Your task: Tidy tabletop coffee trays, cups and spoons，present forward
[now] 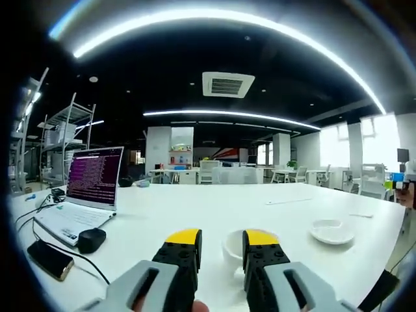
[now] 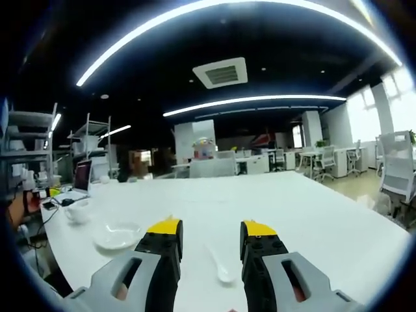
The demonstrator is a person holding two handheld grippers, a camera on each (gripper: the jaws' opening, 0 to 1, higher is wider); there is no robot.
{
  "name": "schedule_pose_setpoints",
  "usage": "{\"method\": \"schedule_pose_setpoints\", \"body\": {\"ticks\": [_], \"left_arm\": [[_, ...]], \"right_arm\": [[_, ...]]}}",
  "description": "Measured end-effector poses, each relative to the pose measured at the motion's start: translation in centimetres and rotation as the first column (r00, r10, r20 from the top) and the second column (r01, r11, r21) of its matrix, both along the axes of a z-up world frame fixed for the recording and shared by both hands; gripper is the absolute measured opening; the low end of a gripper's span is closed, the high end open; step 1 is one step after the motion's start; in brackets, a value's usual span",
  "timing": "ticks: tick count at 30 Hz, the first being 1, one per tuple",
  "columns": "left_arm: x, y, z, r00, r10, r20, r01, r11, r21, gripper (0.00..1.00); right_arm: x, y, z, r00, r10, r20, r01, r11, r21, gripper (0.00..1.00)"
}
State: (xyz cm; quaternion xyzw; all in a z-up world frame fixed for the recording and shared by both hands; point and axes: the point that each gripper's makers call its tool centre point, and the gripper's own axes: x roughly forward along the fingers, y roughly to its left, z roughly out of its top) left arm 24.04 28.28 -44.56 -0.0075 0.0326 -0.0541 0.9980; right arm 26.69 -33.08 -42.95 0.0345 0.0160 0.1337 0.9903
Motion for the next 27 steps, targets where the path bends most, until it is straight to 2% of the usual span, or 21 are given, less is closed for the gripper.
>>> {"method": "schedule_pose_setpoints", "body": {"ticks": [3, 6, 8, 11, 22, 27], "left_arm": [[0.1, -0.2, 0.2, 1.0, -0.012, -0.013, 0.012, 1.0, 0.007, 0.27], [0.2, -0.6, -0.1, 0.997, -0.045, -0.057, 0.045, 0.999, 0.005, 0.29], [0.3, -0.6, -0.2, 0.996, -0.064, -0.07, 0.062, 0.998, -0.028, 0.29], [0.4, -0.4, 0.1, 0.996, -0.061, -0.069, 0.06, 0.998, -0.015, 0.29], [0.4, 0.9, 1.0, 0.993, -0.046, -0.113, 0.048, 0.999, 0.014, 0.29], [0.5, 1.4, 1.1, 0.989, -0.045, -0.139, 0.049, 0.998, 0.027, 0.28]], "right_arm": [[0.4, 0.3, 0.5, 1.0, 0.01, 0.006, -0.01, 1.0, 0.009, 0.36], [0.8, 0.9, 0.9, 1.0, 0.03, 0.003, -0.03, 1.0, -0.002, 0.36], [1.1, 1.3, 1.2, 0.999, 0.043, -0.001, -0.043, 0.999, -0.003, 0.36], [1.5, 2.2, 1.4, 0.998, 0.065, -0.005, -0.065, 0.998, -0.004, 0.35], [4.0, 6.7, 4.1, 0.986, 0.166, 0.015, -0.165, 0.986, -0.039, 0.38], [5.1, 9.2, 5.4, 0.974, 0.227, 0.015, -0.225, 0.972, -0.073, 0.38]]}}
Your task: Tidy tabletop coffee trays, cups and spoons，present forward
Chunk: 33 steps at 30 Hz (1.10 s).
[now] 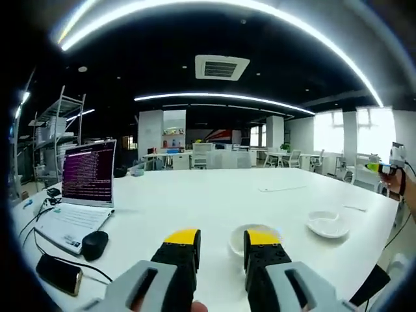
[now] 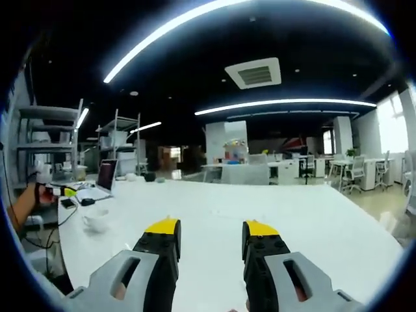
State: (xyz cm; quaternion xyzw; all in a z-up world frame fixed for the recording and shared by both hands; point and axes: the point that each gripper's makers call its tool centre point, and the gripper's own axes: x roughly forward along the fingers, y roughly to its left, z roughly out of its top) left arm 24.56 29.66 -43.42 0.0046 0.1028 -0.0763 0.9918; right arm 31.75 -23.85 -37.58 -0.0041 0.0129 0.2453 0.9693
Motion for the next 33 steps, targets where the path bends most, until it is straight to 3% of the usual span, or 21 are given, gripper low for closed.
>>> {"method": "schedule_pose_setpoints", "body": {"ticks": [15, 22, 29, 33], "left_arm": [[0.3, 0.6, 0.1, 0.997, -0.016, -0.075, 0.018, 0.999, 0.029, 0.28], [0.4, 0.6, -0.1, 0.994, -0.02, -0.104, 0.024, 0.999, 0.038, 0.28], [0.6, 0.8, -0.4, 0.991, -0.025, -0.132, 0.031, 0.999, 0.043, 0.28], [0.8, 0.8, -0.3, 0.991, -0.034, -0.132, 0.041, 0.998, 0.05, 0.29]], "right_arm": [[1.7, 6.2, 2.5, 0.988, 0.154, -0.019, -0.155, 0.987, -0.051, 0.37], [2.4, 10.1, 3.0, 0.971, 0.235, -0.032, -0.238, 0.964, -0.117, 0.37], [2.8, 14.0, 2.7, 0.95, 0.303, -0.075, -0.31, 0.94, -0.139, 0.34], [2.9, 16.0, 2.6, 0.936, 0.341, -0.093, -0.352, 0.917, -0.188, 0.35]]}}
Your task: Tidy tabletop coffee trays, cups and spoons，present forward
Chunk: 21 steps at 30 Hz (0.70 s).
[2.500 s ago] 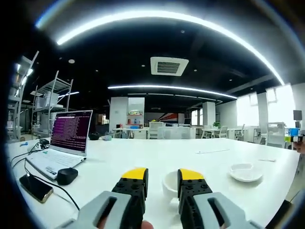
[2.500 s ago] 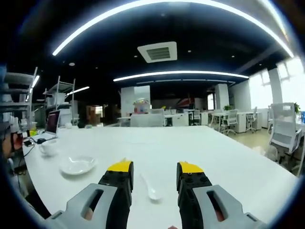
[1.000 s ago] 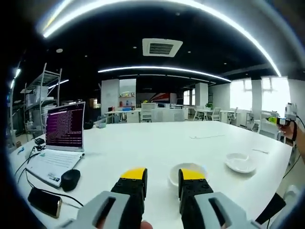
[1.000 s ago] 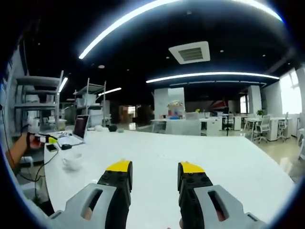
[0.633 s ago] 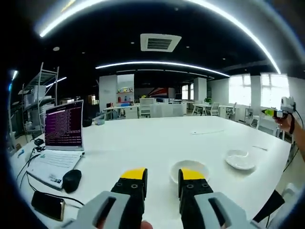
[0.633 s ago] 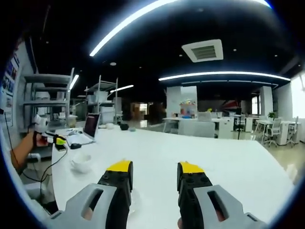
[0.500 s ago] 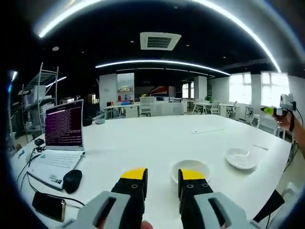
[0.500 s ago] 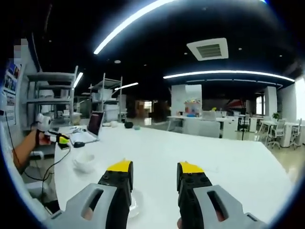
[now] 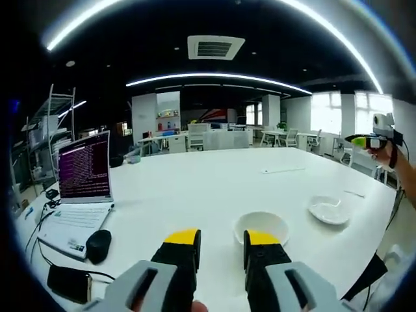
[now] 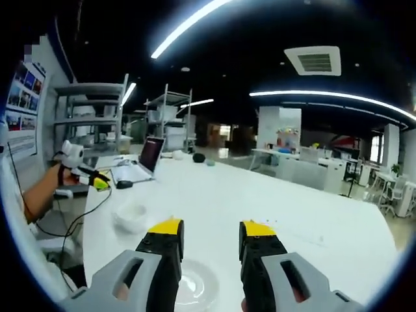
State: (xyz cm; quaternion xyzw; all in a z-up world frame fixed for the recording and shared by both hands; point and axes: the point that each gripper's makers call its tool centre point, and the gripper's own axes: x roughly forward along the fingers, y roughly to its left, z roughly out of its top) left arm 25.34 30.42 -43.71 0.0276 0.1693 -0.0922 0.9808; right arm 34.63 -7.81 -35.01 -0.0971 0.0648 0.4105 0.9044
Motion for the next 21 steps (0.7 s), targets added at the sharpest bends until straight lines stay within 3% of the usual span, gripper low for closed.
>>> {"method": "schedule_pose_setpoints", "body": {"ticks": [3, 8, 17, 19, 21], "left_arm": [[0.3, -0.1, 0.4, 1.0, -0.009, 0.006, 0.009, 1.0, -0.009, 0.29], [1.0, -0.2, 0.1, 0.999, 0.008, -0.051, -0.011, 0.998, -0.059, 0.32], [1.7, -0.8, -0.2, 0.994, -0.01, -0.111, 0.004, 0.999, -0.052, 0.32], [2.8, -0.7, -0.3, 0.991, -0.017, -0.134, 0.01, 0.998, -0.055, 0.31], [2.0, -0.9, -0.6, 0.988, -0.02, -0.15, 0.013, 0.999, -0.048, 0.31]], "right_arm": [[0.1, 1.3, 0.2, 1.0, 0.023, -0.004, -0.023, 1.0, -0.018, 0.34], [-0.1, 5.1, -0.4, 0.994, 0.098, -0.04, -0.1, 0.993, -0.065, 0.34], [0.5, 10.5, -2.0, 0.985, 0.165, -0.058, -0.173, 0.967, -0.185, 0.35], [0.7, 11.6, -2.0, 0.982, 0.175, -0.066, -0.185, 0.963, -0.198, 0.35], [0.5, 13.0, -2.2, 0.977, 0.198, -0.081, -0.212, 0.953, -0.215, 0.35]]}}
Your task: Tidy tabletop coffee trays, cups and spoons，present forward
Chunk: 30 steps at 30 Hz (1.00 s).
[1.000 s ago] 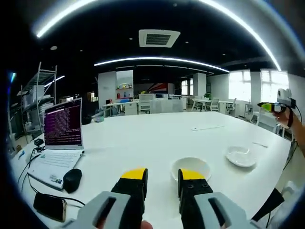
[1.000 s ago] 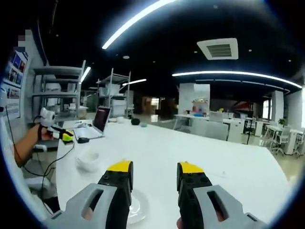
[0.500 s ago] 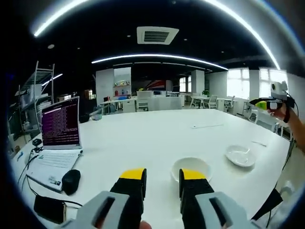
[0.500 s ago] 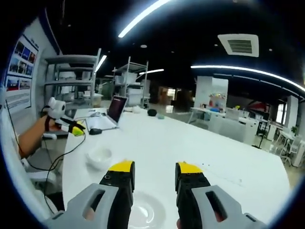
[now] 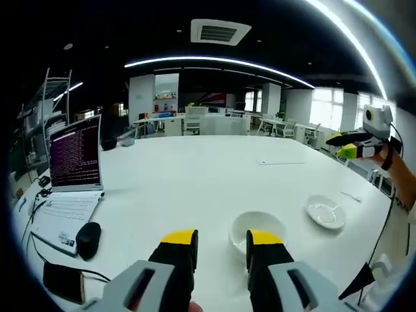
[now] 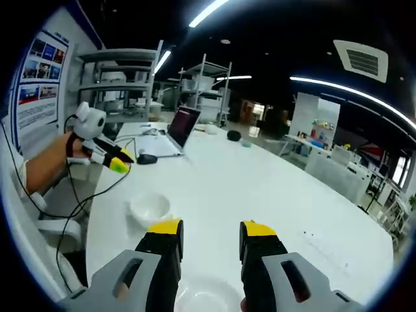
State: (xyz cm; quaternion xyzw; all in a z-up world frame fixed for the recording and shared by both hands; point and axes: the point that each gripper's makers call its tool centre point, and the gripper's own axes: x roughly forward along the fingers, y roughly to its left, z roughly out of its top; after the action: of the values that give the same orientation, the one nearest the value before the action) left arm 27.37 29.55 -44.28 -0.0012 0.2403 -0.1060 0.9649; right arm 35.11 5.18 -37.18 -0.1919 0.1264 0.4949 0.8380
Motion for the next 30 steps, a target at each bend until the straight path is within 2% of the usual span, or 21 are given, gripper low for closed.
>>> {"method": "schedule_pose_setpoints", "body": {"ticks": [2, 6, 7, 10, 13, 16, 17, 18, 24, 28, 30], "left_arm": [[0.1, -0.5, -0.4, 0.999, -0.021, -0.036, 0.02, 1.0, -0.003, 0.31], [0.8, -1.0, -0.9, 0.997, -0.035, -0.072, 0.036, 0.999, 0.016, 0.31], [0.7, -1.1, -0.9, 0.996, -0.036, -0.078, 0.038, 0.999, 0.016, 0.31], [0.7, -1.6, -1.4, 0.993, -0.044, -0.106, 0.047, 0.999, 0.018, 0.31], [1.1, -1.8, -1.8, 0.991, -0.043, -0.13, 0.046, 0.999, 0.016, 0.31], [1.3, -2.0, -2.0, 0.988, -0.036, -0.15, 0.039, 0.999, 0.021, 0.31], [1.4, -2.2, -2.0, 0.987, -0.039, -0.153, 0.043, 0.999, 0.018, 0.31], [1.4, -2.3, -2.1, 0.987, -0.04, -0.159, 0.043, 0.999, 0.015, 0.31], [2.0, -2.2, -2.5, 0.981, -0.027, -0.192, 0.032, 0.999, 0.024, 0.32], [2.3, -2.1, -2.7, 0.978, -0.004, -0.207, 0.01, 1.0, 0.027, 0.32], [2.3, -2.3, -2.8, 0.975, 0.002, -0.221, 0.004, 1.0, 0.023, 0.3]], "right_arm": [[-0.2, 0.9, -0.1, 1.0, 0.01, -0.006, -0.01, 1.0, -0.011, 0.35], [-0.7, 3.0, -0.3, 0.999, 0.04, -0.017, -0.041, 0.998, -0.045, 0.35], [-0.8, 3.5, -0.4, 0.998, 0.047, -0.036, -0.049, 0.998, -0.047, 0.35], [-0.6, 4.7, -0.7, 0.998, 0.057, -0.028, -0.059, 0.996, -0.069, 0.34], [-0.5, 5.8, -1.2, 0.996, 0.069, -0.055, -0.073, 0.994, -0.081, 0.34], [-0.2, 7.0, -2.3, 0.993, 0.083, -0.086, -0.093, 0.988, -0.126, 0.34], [0.1, 7.4, -2.4, 0.994, 0.08, -0.079, -0.09, 0.987, -0.132, 0.34], [-0.2, 7.6, -2.8, 0.994, 0.091, -0.068, -0.101, 0.981, -0.165, 0.34], [-0.6, 9.8, -4.5, 0.986, 0.121, -0.115, -0.146, 0.959, -0.242, 0.34], [-0.9, 11.2, -6.3, 0.976, 0.131, -0.174, -0.177, 0.942, -0.285, 0.33], [-1.0, 11.8, -6.7, 0.973, 0.128, -0.194, -0.18, 0.943, -0.28, 0.32]]}}
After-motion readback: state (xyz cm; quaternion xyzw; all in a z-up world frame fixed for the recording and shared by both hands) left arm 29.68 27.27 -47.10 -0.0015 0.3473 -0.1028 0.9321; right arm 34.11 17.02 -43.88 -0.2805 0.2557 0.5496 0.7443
